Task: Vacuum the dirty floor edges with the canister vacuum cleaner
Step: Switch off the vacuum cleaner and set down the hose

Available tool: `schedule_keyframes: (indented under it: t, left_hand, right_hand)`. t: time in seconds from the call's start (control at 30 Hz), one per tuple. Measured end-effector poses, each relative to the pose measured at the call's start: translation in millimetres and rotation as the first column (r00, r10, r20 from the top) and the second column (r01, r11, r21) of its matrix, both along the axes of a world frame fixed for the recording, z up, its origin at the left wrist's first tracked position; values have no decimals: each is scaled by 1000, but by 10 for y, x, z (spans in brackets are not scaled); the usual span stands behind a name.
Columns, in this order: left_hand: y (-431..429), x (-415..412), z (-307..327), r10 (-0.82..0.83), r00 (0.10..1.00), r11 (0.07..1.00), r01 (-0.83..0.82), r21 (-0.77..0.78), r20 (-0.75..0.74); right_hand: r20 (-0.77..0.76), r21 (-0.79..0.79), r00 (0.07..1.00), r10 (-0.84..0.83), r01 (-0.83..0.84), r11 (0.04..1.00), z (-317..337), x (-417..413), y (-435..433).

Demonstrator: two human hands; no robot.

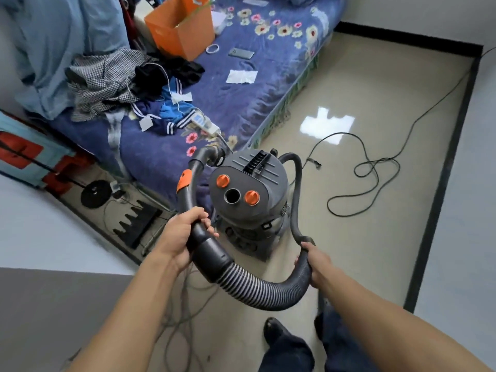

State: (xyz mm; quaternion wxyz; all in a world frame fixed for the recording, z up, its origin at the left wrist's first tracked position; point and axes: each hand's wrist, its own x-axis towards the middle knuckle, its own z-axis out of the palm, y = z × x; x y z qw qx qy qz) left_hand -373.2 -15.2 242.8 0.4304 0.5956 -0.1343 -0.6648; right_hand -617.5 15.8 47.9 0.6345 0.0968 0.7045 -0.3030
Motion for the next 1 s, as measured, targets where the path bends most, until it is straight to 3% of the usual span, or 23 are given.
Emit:
schedule_keyframes:
  t: [0.17, 0.3, 0.43, 0.53, 0.57, 0.6, 0.63, 0.67, 0.7, 0.77, 0.87, 1.0]
  left_hand:
    - [91, -195, -27, 0, 999, 998, 4, -68, 49]
    - [351, -371, -82, 53, 994, 991, -40, -128, 96]
    - [523, -396, -100, 81, 978, 996, -71, -59, 194]
    - [488, -180, 54, 77, 970, 996, -64, -60, 233]
    - [482, -82, 117, 59, 971, 997, -45, -63, 232]
    - [484, 9, 166, 30, 972, 998, -16, -60, 235]
    - [495, 92, 214, -9, 969, 998, 23, -51, 248]
    - [515, 165, 254, -54, 963, 997, 67, -40, 265]
    - [537, 229, 279, -97, 956, 994, 109, -27, 276]
    - [570, 317, 316, -174, 948, 983, 182, -5, 265]
    - [607, 373, 379, -297, 932, 954, 300, 15, 208]
    - [560, 367, 478, -458, 867, 884, 468, -2, 197]
  right_hand:
    - [-150, -76, 951, -271, 263, 962, 380, -87, 52]
    - [-178, -59, 945, -273, 267, 962, 685, 165, 350]
    - [-67, -17, 988, -140, 139, 990, 789, 515, 635]
    - [19, -100, 972, 233, -230, 968, 785, 418, 684]
    - [-60, -154, 914, 400, -405, 901, 763, 300, 634]
    - [-237, -168, 793, 561, -602, 781, 750, 159, 533]
    - [-464, -96, 587, 663, -778, 621, 749, 13, 393]
    - [-652, 5, 369, 663, -872, 490, 805, -117, 220]
    - [-766, 58, 225, 603, -909, 412, 927, -198, 37]
    - [-881, 62, 78, 466, -959, 277, 1221, -219, -332]
    - [-932, 157, -141, 333, -987, 23, 1513, 22, -788]
    - [-898, 246, -320, 302, -934, -258, 1526, 377, -1065]
